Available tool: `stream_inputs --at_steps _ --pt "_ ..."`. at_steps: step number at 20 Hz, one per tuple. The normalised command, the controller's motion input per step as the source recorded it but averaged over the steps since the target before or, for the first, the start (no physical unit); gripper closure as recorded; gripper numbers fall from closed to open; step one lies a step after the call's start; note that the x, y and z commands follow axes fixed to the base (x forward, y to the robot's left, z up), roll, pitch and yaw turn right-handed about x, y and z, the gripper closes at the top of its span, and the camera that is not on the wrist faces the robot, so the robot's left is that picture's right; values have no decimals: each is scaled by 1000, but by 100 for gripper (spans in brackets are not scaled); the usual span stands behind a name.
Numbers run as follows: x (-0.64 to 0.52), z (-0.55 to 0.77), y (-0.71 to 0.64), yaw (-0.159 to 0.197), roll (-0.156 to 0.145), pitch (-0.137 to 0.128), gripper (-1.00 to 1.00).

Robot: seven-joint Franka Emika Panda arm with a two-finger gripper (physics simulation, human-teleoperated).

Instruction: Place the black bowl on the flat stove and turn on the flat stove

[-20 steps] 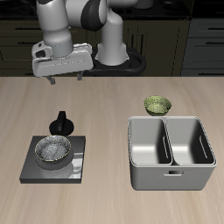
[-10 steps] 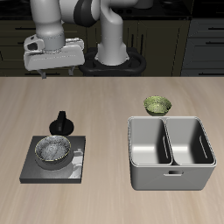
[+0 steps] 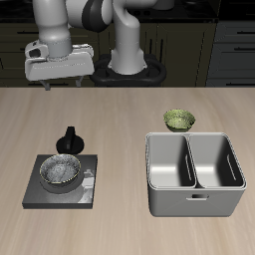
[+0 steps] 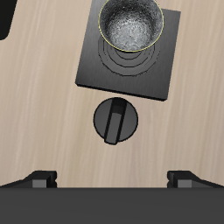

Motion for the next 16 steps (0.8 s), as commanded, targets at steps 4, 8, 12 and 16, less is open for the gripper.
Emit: stream_inputs --at_steps 4,8,12,16 --pt "134 -110 55 -22 18 -12 -100" --pt "152 -176 9 -54 -47 2 -100" --pt "-1 -240 211 12 35 -15 -100" --pt "-36 -193 140 -5 2 -17 -100"
